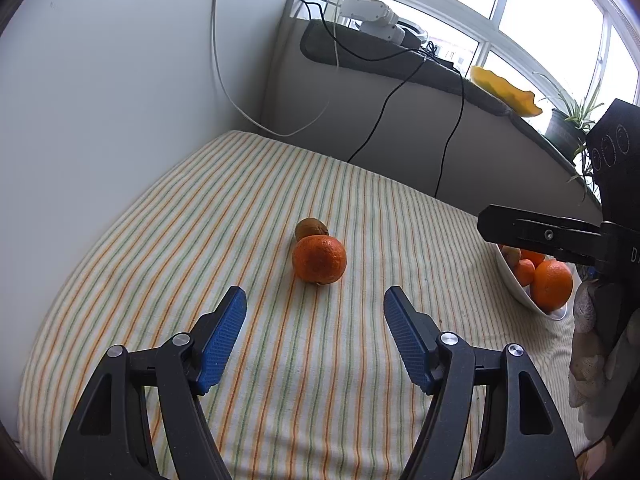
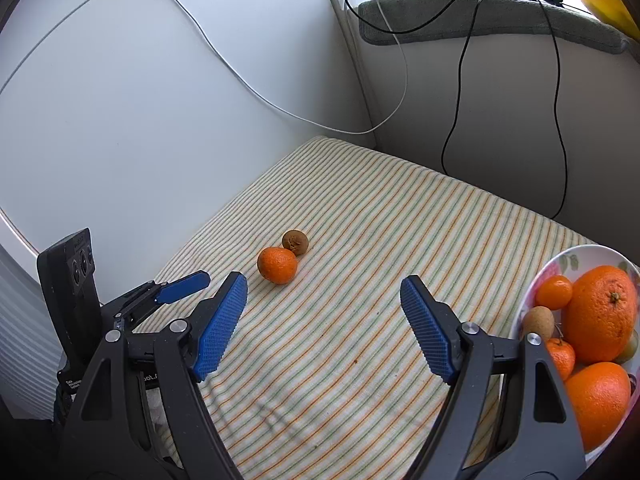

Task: Organize fruits
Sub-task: 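Move both open grippers from the plate toward the loose mandarin and kiwi, then close the left gripper on the mandarin while the right gripper grasps the brown kiwi, then carry the mandarin and kiwi with both grippers over the white plate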

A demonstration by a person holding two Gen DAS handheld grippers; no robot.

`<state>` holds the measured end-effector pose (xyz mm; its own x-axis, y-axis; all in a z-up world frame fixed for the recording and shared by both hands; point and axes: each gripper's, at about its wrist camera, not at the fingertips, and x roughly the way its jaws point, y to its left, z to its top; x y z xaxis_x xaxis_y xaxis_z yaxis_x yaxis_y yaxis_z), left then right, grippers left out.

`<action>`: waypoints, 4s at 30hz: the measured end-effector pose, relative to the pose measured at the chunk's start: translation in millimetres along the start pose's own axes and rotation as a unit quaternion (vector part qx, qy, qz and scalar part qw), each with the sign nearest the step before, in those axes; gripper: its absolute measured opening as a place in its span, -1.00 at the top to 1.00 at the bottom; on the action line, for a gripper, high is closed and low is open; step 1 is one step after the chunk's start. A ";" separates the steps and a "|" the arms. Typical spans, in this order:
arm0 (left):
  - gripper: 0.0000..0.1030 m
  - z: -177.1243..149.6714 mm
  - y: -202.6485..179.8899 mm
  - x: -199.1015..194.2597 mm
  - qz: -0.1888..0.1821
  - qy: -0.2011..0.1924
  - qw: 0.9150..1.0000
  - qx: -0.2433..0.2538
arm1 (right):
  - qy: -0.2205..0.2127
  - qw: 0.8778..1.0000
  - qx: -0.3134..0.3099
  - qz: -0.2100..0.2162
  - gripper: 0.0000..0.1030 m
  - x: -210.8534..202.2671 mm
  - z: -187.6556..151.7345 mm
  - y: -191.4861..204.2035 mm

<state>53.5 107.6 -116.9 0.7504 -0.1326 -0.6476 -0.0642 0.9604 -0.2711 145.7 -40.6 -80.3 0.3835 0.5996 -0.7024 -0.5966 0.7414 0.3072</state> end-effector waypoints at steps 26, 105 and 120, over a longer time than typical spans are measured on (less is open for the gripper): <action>-0.30 17.8 6.0 35.5 -0.025 0.019 0.999 -0.010 | 0.087 0.991 0.074 0.071 -0.03 106.8 41.8 -7.4; 0.27 16.0 -44.5 -6.3 -0.066 0.016 0.997 0.039 | 0.040 0.993 0.089 0.073 0.45 9.4 19.9 -37.7; 0.27 11.9 -95.3 -11.9 -0.094 0.016 0.993 0.077 | -0.006 0.996 0.084 0.039 0.45 -64.5 -1.8 -61.2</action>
<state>58.5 20.6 -74.9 0.7186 -0.3178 -0.6185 0.1774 0.9438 -0.2788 156.3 -125.2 -54.9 0.3490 0.6599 -0.6654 -0.4982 0.7320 0.4647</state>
